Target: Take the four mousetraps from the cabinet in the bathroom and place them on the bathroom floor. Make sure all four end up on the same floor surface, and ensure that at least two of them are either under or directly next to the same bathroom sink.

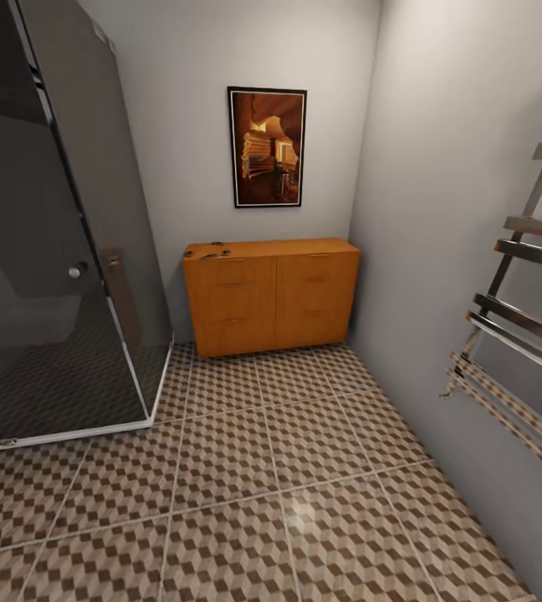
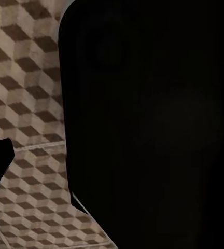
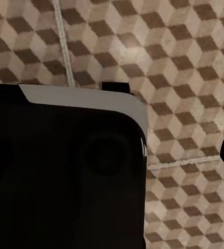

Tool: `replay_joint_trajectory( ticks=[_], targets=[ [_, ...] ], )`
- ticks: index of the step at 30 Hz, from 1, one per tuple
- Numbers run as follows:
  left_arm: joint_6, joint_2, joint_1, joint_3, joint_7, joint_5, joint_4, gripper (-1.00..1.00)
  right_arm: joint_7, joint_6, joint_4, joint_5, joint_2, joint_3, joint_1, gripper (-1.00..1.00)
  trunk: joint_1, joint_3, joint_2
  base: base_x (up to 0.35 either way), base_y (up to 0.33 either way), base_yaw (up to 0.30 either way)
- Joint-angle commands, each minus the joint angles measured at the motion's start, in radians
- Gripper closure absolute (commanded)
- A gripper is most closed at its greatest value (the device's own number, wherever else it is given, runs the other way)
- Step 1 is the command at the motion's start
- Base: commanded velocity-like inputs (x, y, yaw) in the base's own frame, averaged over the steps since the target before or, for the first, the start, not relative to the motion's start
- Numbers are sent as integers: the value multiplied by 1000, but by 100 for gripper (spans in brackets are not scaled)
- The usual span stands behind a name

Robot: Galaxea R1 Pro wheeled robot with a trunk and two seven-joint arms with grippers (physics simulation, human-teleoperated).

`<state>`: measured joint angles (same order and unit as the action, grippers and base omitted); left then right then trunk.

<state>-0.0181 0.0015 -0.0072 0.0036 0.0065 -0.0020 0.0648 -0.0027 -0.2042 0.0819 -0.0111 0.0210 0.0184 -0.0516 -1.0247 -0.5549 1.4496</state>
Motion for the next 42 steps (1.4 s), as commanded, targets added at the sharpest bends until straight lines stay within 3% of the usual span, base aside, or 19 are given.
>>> replay_joint_trajectory(
  ticks=[1, 13, 42],
  targets=[
    [-2, 0, 0, 2, 1, 0, -1, -100, 0, -3, -1, -1, 0, 2, -1, -100, 0, -1, 0, 234, 0, 0],
    [-2, 2, 0, 32, 1, -1, -2, -100, -3, -3, -4, 0, -3, 2, -1, -100, 0, -1, 0, 315, 0, 0],
    [-2, 0, 0, 32, 1, -2, -2, -100, -3, -4, -4, 0, 1, 2, -1, -100, 0, -1, 0, 334, -78, 0]
  ],
)
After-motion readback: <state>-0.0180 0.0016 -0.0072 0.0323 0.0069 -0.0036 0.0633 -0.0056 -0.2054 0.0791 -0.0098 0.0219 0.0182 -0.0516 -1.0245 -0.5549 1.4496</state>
